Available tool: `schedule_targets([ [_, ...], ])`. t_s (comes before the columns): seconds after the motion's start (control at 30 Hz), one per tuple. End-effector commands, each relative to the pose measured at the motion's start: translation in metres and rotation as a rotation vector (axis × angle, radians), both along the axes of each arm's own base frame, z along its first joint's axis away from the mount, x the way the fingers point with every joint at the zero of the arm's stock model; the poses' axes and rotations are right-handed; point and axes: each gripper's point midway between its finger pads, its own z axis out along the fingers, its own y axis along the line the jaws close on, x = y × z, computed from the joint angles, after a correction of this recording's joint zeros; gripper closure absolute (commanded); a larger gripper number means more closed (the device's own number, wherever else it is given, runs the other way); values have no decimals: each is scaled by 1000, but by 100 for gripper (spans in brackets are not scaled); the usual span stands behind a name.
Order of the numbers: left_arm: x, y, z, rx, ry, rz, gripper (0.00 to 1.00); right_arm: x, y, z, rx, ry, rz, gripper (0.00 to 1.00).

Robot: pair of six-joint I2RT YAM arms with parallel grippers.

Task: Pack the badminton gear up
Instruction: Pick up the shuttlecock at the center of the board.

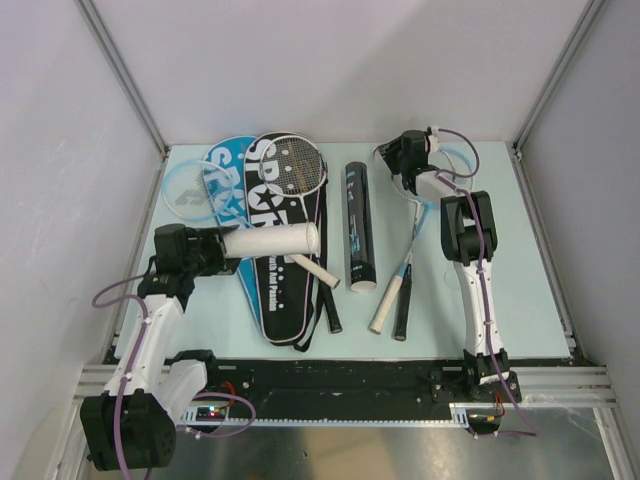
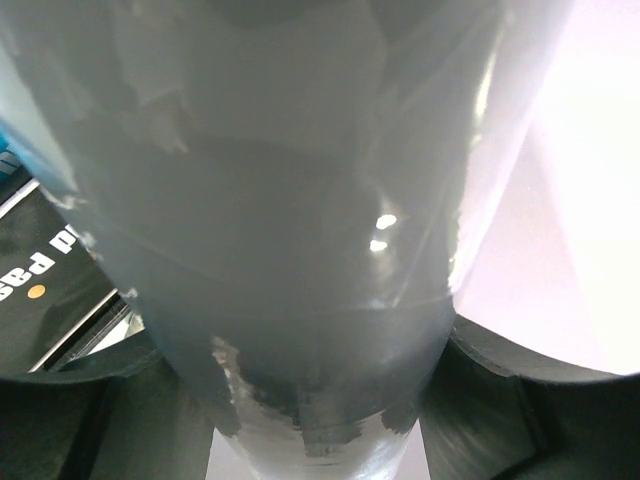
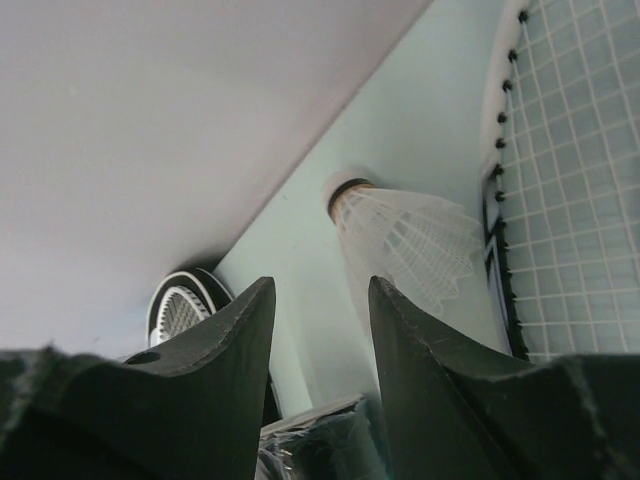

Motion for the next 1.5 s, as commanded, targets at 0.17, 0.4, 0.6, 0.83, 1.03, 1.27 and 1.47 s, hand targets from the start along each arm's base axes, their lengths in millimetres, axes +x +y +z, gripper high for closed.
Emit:
schedule_targets([
  [0.17,9,-1,29,3,-95,-21,74,-5,-15,17,-67,-8,-44,53],
  [0.4,8,-1,30,0,-96,-25,74,-6,-13,12,-60,2,-36,53],
  [0.6,7,-1,29,-1,-96,-25,74,-2,-10,12,-45,-39,-30,51],
  [0.83,9,-1,27,1,-90,-21,74,3,-11,19,-32,-98,7,52],
  [1.03,9,0,26,4,-86,-23,74,2,-7,50,-110,-188,108,50],
  [1.27,9,-1,26,1,-84,-25,74,-2,-15,56,-133,-182,128,49],
  [1.47,9,-1,27,-1,-86,-25,74,-4,-18,66,-151,-200,140,50],
])
